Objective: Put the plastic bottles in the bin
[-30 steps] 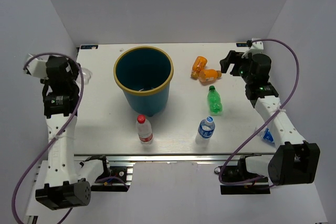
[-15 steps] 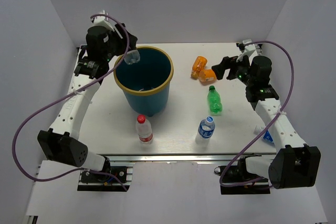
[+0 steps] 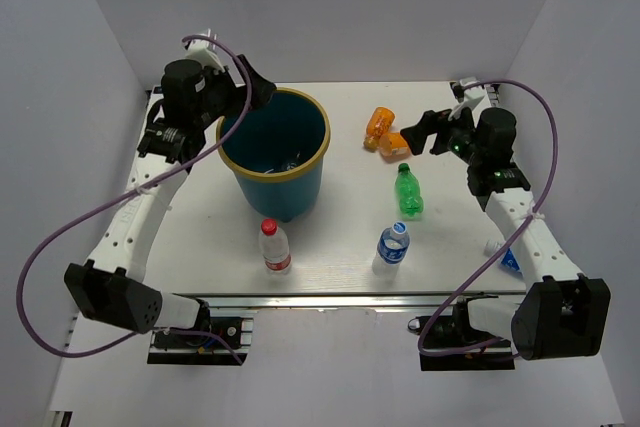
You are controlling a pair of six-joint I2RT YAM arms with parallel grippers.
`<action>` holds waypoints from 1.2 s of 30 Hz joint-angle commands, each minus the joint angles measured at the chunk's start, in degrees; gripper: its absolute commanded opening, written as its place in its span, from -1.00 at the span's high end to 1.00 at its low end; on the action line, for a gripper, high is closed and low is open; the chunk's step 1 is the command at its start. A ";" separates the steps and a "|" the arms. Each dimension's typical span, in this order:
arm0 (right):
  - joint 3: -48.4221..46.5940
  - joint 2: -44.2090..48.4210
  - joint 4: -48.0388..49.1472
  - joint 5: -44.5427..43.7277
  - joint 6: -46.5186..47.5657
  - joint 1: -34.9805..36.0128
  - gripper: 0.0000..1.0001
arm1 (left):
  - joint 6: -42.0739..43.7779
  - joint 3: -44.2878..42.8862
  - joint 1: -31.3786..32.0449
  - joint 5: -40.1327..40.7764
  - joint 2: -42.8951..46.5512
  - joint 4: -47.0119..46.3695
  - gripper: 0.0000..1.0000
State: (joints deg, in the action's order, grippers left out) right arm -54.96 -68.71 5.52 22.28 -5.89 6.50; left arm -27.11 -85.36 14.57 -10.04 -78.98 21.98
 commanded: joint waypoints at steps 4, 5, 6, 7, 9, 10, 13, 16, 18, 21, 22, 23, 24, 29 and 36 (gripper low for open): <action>4.68 2.61 3.79 -1.80 -4.48 0.00 -0.79 | -2.32 7.21 3.79 5.72 10.14 4.21 -0.96; 4.95 2.70 3.97 -1.72 -4.48 0.00 -0.79 | -3.29 8.71 4.41 8.35 11.21 5.43 -0.96; 5.65 2.96 4.06 -1.80 -5.18 0.00 -0.79 | -3.73 11.24 6.07 9.16 12.26 6.14 -0.96; 5.91 3.31 4.32 -2.24 -5.88 0.00 -0.79 | -4.26 12.49 6.87 9.16 14.27 6.84 -0.96; 6.18 3.58 4.68 -1.63 -7.20 0.00 -0.79 | -4.53 14.34 8.54 12.58 16.48 8.95 -0.96; 6.44 3.84 4.76 -0.50 -7.47 0.00 -0.79 | -4.70 15.39 10.03 13.98 17.62 9.92 -0.96; 7.67 4.98 5.81 1.44 -8.52 0.00 -0.79 | -4.88 15.14 11.36 17.95 20.96 13.87 -0.96; 8.81 6.39 6.61 1.80 -8.79 0.00 -0.79 | -4.27 14.44 11.54 18.48 23.34 16.77 -0.96; 9.25 7.18 6.78 1.62 -8.79 0.00 -0.79 | -3.91 13.91 11.54 18.57 24.22 19.06 -0.96; 9.78 7.45 6.87 1.45 -8.70 0.00 -0.79 | -3.39 12.24 11.54 18.13 25.19 22.31 -0.96; 9.70 7.45 6.79 1.71 -8.53 0.00 -0.79 | -2.86 11.98 11.54 16.48 25.45 23.54 -0.96; 9.61 7.45 6.70 1.88 -8.52 0.00 -0.79 | -2.77 11.97 11.54 15.42 25.80 24.16 -0.96; 9.61 7.45 6.70 2.06 -8.61 0.00 -0.79 | -2.77 12.23 11.54 14.19 26.42 24.86 -0.96; 9.96 7.45 6.79 2.85 -8.79 0.00 -0.79 | -3.12 19.52 11.54 1.19 29.49 25.92 -0.96; 10.75 5.96 7.14 4.61 -9.84 0.00 -0.79 | -3.12 27.17 11.54 -1.73 34.59 28.12 -0.96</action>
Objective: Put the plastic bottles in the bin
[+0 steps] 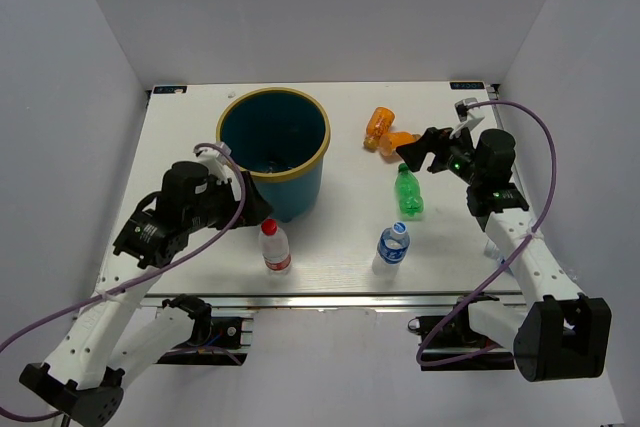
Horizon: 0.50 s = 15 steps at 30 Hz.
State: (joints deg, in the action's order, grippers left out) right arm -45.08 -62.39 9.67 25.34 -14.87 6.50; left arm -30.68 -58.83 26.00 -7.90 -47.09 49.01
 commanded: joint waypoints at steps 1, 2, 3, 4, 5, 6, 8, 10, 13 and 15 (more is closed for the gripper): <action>0.78 -0.45 2.98 1.81 -0.86 0.00 -0.79 | 0.62 0.91 0.10 -3.88 2.97 1.52 -0.96; 0.78 -0.54 2.90 1.82 -0.86 0.00 -0.79 | 0.97 0.91 0.10 -3.96 3.32 1.78 -0.96; 0.78 -0.71 2.81 1.73 -0.77 0.00 -0.79 | 1.06 0.73 0.10 -3.96 3.23 2.05 -0.96; 0.78 -0.71 2.90 1.73 -0.60 0.00 -0.79 | 0.88 0.38 0.10 -3.88 3.06 2.66 -0.96; 0.78 -0.80 2.81 1.64 -0.51 0.00 -0.79 | 0.71 0.47 0.10 -4.66 2.97 2.14 -0.96; 0.78 -0.89 2.72 1.55 -0.42 0.00 -0.79 | 0.97 0.56 0.10 -7.89 3.14 1.70 -0.96; 0.70 -1.33 2.55 0.94 -0.42 0.00 -0.79 | 1.14 0.03 0.10 -8.71 3.15 1.87 -0.96; 0.43 -2.03 2.11 0.76 -0.33 0.00 -0.79 | 1.49 -0.41 0.10 -7.75 2.88 2.92 -0.96; -0.09 -2.82 1.67 1.02 -0.42 0.00 -0.79 | 2.02 -0.59 0.10 -7.31 1.57 4.86 -0.96; -0.10 -3.17 1.75 1.20 -0.33 0.00 -0.79 | 2.64 -1.02 0.10 -6.43 0.60 6.00 -0.96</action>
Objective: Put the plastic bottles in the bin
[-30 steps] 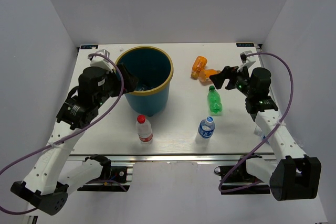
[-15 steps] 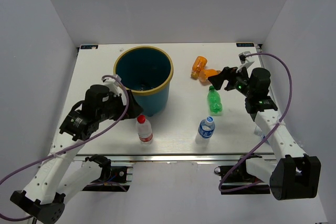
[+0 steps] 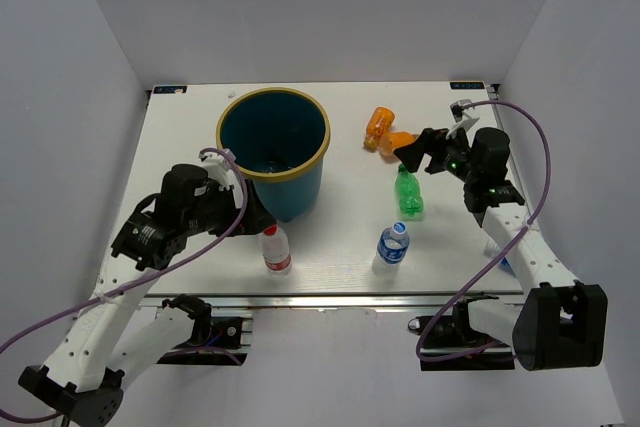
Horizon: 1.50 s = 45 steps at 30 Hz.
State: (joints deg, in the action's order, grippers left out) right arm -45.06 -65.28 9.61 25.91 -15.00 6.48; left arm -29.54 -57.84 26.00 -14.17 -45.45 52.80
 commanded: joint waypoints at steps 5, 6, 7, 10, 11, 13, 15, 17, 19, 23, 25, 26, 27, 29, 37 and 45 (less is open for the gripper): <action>0.06 -0.64 1.82 0.63 0.32 0.02 -0.79 | 2.91 -3.76 0.10 1.43 -2.98 3.02 -0.96; 0.06 -0.73 1.73 0.54 0.41 0.02 -0.79 | 3.08 -4.11 0.10 1.26 -3.06 2.93 -0.96; 0.06 -0.82 1.82 0.54 0.41 0.02 -0.79 | 3.26 -4.47 0.10 1.25 -3.33 2.93 -0.96; -0.03 -1.08 1.73 0.54 0.77 0.02 -0.79 | 3.70 -5.61 0.10 0.29 -4.03 3.36 -0.96; -0.03 -1.34 1.73 0.54 0.68 0.02 -0.79 | 3.96 -5.61 0.19 -0.41 -4.64 3.45 -0.96; -0.03 -1.52 1.64 0.54 0.85 0.02 -0.79 | 4.31 -5.26 0.19 -1.29 -5.00 3.19 -0.96; -0.03 -1.87 1.73 0.63 0.94 0.02 -0.79 | 4.49 -4.65 0.46 -2.96 -5.52 2.23 -0.96; -0.03 -2.14 1.82 0.63 1.03 0.02 -0.79 | 4.84 -4.30 1.07 -2.71 -6.31 2.14 -0.96; -0.12 -2.49 1.82 0.63 1.12 0.02 -0.79 | 5.10 -4.38 1.51 -1.65 -6.93 2.83 -0.96; -0.29 -3.28 1.73 0.98 1.20 0.02 -0.79 | 4.93 -4.21 3.70 -0.94 -9.04 2.49 -0.96; -0.29 -3.45 1.82 0.90 1.29 0.02 -0.79 | 4.84 -4.64 5.98 0.20 -10.44 2.31 -0.96; -0.38 -3.54 1.73 0.72 1.38 0.02 -0.79 | 4.84 -5.43 6.95 0.63 -10.97 2.49 -0.96; -0.38 -3.63 1.56 0.55 1.56 0.02 -0.79 | 4.93 -6.05 7.92 2.38 -11.84 3.36 -0.96; -0.91 -3.63 0.33 -0.42 2.61 0.02 -0.79 | 4.49 -7.27 10.91 5.19 -12.55 4.15 -0.96; -0.82 -3.72 0.24 -0.86 2.79 0.02 -0.79 | 1.15 -9.21 17.76 15.56 -17.73 10.13 -0.95; -1.08 -4.33 -0.11 -1.13 2.79 0.02 -0.79 | 0.18 -12.12 18.39 20.50 -19.94 12.33 -0.29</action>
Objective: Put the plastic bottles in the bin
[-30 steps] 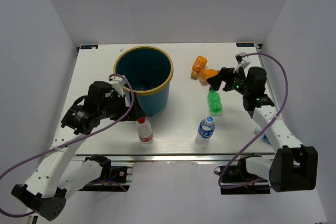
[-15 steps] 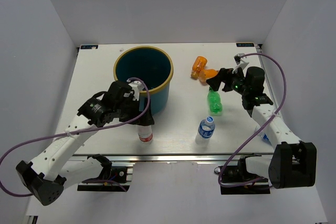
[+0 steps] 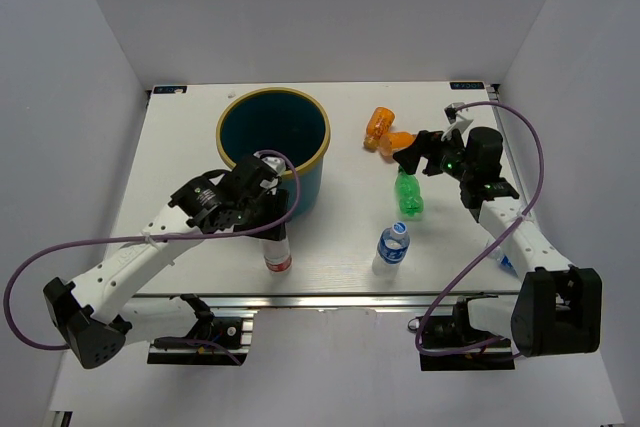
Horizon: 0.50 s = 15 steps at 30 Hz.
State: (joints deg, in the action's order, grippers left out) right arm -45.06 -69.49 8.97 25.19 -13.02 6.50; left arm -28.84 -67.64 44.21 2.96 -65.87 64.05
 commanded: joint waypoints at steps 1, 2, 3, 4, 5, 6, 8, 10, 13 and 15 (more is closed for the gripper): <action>-1.08 -0.12 0.61 -0.67 0.80 -0.09 -0.79 | -0.43 -2.32 0.18 3.11 0.39 0.90 -0.26; -1.08 -0.12 0.52 -0.76 0.89 0.00 -0.79 | -0.34 -2.32 0.18 2.93 0.21 0.81 -0.18; -1.08 -0.20 0.43 -0.76 0.89 0.00 -0.79 | -0.34 -2.50 0.18 2.93 0.12 0.90 -0.12; -1.08 -0.20 0.43 -0.93 0.97 0.00 -0.79 | -0.34 -2.85 0.18 2.84 0.12 1.25 -0.06; -1.17 -0.20 0.35 -1.02 0.97 0.00 -0.79 | -0.17 -3.03 0.18 2.67 0.12 1.34 0.00; -1.17 -0.20 0.26 -1.11 0.97 0.00 -0.79 | -0.16 -3.29 0.27 2.05 0.21 1.43 0.10; -1.17 -0.29 0.17 -1.28 0.89 0.00 -0.79 | 0.01 -4.25 0.18 1.52 0.74 1.69 0.18; -1.26 -0.20 0.17 -1.46 0.89 0.00 -0.79 | 0.45 -5.66 0.18 1.00 1.09 1.43 0.42; -1.26 -0.20 0.26 -1.46 0.97 0.00 -0.79 | 1.24 -7.06 0.18 -2.33 2.58 -1.63 0.77; -1.26 -0.12 0.34 -1.55 1.06 0.00 -0.79 | 1.94 -8.21 0.18 -5.92 3.55 -3.49 0.85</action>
State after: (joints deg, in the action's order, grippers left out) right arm -45.06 -69.65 8.71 24.12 -12.88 6.50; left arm -28.21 -72.38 44.23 2.11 -65.32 64.62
